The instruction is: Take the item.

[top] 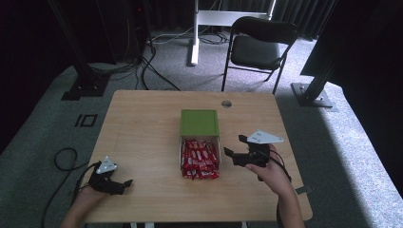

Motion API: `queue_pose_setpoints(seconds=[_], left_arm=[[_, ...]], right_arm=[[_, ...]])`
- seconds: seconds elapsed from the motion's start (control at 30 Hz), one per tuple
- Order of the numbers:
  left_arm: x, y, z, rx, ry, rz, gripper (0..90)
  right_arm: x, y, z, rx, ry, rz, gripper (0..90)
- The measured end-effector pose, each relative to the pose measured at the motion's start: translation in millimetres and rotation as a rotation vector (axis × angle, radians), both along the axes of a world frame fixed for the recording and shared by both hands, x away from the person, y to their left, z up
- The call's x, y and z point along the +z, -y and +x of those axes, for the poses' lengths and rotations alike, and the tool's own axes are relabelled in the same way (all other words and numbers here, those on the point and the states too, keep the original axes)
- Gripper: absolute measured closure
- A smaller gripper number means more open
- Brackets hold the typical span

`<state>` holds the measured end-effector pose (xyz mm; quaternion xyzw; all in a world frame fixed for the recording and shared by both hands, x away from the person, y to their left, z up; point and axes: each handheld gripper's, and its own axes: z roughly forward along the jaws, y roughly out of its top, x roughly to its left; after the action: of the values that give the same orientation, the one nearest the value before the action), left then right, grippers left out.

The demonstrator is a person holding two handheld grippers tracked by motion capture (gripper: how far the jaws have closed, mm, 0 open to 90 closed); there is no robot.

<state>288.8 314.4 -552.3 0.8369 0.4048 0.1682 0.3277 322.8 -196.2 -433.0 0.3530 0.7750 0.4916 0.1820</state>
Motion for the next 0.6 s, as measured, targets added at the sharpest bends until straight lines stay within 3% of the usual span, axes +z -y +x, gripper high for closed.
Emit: queue_pose_setpoints(seconds=[0.3,0.6], left_arm=[[0.0,-0.1,0.1,-0.001,0.001,0.001,1.5],[0.0,-0.1,0.1,-0.001,0.001,0.001,1.5]], right_arm=[[1.1,-37.8,9.4,0.074,0.000,-0.022,22.5],[-6.1,-69.7,15.2,0.116,-0.041,-0.012,29.4]])
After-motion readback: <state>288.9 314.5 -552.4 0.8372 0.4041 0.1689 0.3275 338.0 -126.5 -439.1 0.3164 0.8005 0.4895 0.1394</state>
